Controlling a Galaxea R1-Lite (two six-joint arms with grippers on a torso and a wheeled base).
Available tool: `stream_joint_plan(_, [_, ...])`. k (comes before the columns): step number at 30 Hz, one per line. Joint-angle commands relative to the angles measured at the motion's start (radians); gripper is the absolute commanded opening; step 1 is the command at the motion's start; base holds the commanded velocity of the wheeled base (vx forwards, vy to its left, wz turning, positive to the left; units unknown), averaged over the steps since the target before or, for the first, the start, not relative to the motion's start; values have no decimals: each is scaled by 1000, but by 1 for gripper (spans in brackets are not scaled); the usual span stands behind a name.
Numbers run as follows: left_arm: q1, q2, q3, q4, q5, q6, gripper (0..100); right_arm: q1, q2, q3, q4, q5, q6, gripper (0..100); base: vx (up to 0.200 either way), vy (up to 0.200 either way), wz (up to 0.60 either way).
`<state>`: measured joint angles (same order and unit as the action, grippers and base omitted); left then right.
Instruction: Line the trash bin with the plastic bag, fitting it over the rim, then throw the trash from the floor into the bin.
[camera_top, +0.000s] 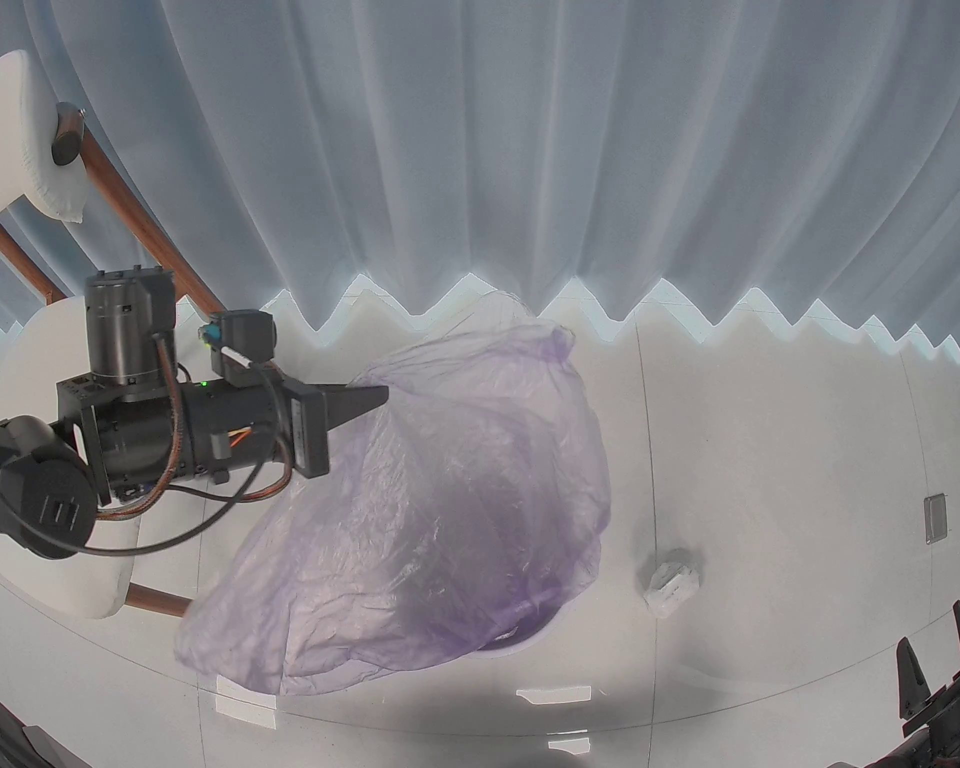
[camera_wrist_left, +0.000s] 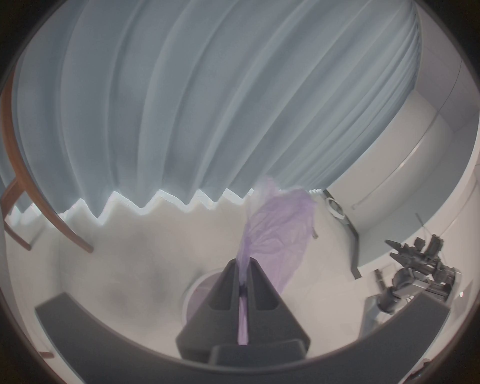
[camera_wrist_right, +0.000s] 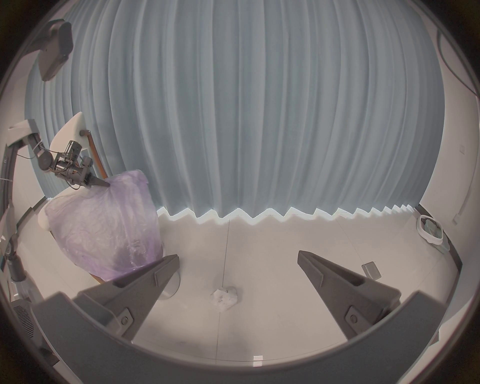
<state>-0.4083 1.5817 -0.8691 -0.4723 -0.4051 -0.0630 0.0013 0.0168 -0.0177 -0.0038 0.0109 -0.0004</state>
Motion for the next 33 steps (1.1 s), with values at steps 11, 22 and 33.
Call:
stream_joint_plan(11, [-219, 109, -108, 3, 267, 49, 0, 252, 611, -320, 16, 34, 158, 100, 0, 0, 0])
stream_joint_plan(22, [-271, 50, -16, -29, 273, 137, 0, 312, 1292, -387, -340, 156, 115, 100, 0, 0, 0])
stream_joint_plan(33, [-287, 54, 39, -94, 308, 158, 0, 382, 1890, -508, -889, 144, 112, 100, 0, 0, 0])
